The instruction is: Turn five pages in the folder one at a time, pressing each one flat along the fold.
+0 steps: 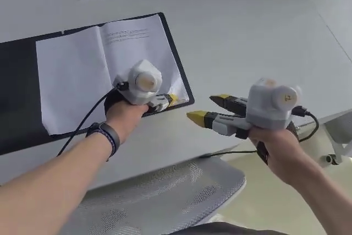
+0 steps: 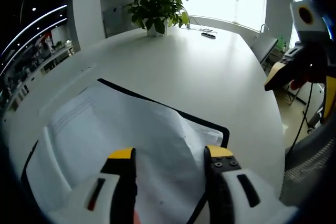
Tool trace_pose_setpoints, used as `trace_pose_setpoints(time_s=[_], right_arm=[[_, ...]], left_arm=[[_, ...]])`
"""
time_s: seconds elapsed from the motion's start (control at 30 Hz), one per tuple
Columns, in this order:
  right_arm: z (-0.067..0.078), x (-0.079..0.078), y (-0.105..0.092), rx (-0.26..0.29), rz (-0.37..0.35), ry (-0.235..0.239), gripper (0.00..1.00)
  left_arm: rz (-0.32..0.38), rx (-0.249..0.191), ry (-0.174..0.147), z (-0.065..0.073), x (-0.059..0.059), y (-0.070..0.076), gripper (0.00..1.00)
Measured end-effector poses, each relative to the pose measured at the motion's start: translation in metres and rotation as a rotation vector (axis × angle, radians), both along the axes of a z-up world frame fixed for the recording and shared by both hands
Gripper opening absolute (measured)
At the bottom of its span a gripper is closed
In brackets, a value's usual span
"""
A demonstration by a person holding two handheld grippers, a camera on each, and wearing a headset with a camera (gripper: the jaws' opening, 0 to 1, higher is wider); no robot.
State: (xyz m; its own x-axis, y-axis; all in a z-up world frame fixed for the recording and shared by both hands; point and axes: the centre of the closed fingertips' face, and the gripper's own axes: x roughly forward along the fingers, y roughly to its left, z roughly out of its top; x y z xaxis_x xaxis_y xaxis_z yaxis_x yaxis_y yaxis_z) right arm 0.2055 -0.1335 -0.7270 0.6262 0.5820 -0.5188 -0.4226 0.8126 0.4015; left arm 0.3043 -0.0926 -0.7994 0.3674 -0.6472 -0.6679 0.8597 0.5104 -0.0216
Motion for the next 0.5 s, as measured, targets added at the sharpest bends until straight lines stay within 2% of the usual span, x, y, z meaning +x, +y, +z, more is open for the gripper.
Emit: trace_pose_setpoints(time_s=[0.2, 0.37, 0.5], right_arm=[[0.0, 0.013, 0.0, 0.012, 0.004, -0.004, 0.51], [-0.001, 0.037, 0.001, 0.044, -0.004, -0.007, 0.49], [-0.007, 0.051, 0.004, 0.048, 0.004, 0.0, 0.48]], left_arm=[[0.001, -0.008, 0.014, 0.0, 0.0, 0.0, 0.5], [0.008, -0.029, 0.031, 0.002, 0.001, 0.002, 0.48], [0.005, -0.037, 0.042, 0.002, 0.001, 0.002, 0.48]])
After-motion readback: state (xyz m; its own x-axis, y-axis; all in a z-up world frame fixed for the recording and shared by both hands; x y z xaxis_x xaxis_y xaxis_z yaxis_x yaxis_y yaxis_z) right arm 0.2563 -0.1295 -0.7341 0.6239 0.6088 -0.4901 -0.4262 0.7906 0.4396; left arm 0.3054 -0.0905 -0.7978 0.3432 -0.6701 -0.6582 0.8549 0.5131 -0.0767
